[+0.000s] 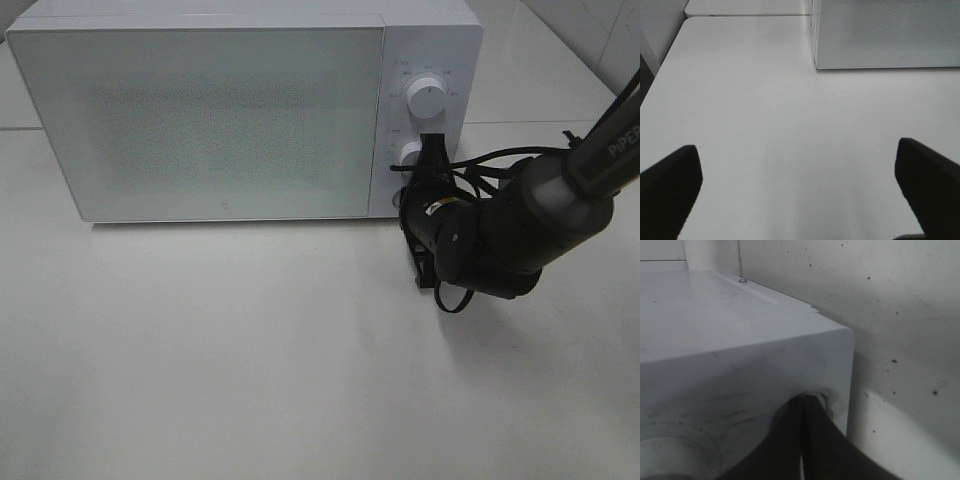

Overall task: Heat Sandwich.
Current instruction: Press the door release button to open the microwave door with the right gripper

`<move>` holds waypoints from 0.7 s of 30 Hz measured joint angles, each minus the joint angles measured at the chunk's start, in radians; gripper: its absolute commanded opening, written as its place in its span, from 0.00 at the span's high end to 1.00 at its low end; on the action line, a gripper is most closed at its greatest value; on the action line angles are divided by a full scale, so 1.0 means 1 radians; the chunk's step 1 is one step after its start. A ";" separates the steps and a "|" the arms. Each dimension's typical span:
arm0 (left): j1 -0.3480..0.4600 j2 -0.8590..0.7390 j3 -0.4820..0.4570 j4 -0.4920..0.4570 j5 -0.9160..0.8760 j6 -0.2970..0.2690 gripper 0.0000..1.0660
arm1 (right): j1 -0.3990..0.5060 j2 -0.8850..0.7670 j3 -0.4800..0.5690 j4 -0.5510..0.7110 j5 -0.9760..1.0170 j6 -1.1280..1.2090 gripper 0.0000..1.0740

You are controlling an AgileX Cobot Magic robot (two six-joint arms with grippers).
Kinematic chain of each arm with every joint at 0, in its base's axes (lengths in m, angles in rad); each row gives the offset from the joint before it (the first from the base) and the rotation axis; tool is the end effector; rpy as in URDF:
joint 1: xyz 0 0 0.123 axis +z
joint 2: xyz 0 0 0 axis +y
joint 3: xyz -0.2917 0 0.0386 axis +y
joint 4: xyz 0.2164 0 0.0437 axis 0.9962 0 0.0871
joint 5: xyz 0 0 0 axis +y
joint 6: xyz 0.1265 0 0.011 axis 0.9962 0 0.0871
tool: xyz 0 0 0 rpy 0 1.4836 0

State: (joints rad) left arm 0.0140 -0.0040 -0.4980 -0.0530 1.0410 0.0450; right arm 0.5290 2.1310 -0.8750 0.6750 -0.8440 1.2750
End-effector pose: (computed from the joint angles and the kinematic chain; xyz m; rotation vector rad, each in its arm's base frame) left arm -0.0090 -0.0059 0.2475 0.0332 2.0213 -0.0258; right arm 0.3730 0.1494 0.1087 1.4687 1.5086 0.9797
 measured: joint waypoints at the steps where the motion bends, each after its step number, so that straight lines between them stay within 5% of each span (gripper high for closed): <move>1: 0.000 0.000 0.000 0.000 0.000 0.000 0.03 | 0.002 0.010 -0.002 -0.003 -0.020 0.000 1.00; 21: 0.000 0.000 0.000 0.000 0.000 0.000 0.03 | 0.004 0.054 -0.051 0.012 -0.022 -0.008 0.99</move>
State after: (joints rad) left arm 0.0140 -0.0040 -0.4980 -0.0530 1.0410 0.0450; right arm 0.5330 2.1850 -0.9260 0.6870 -0.8660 1.2670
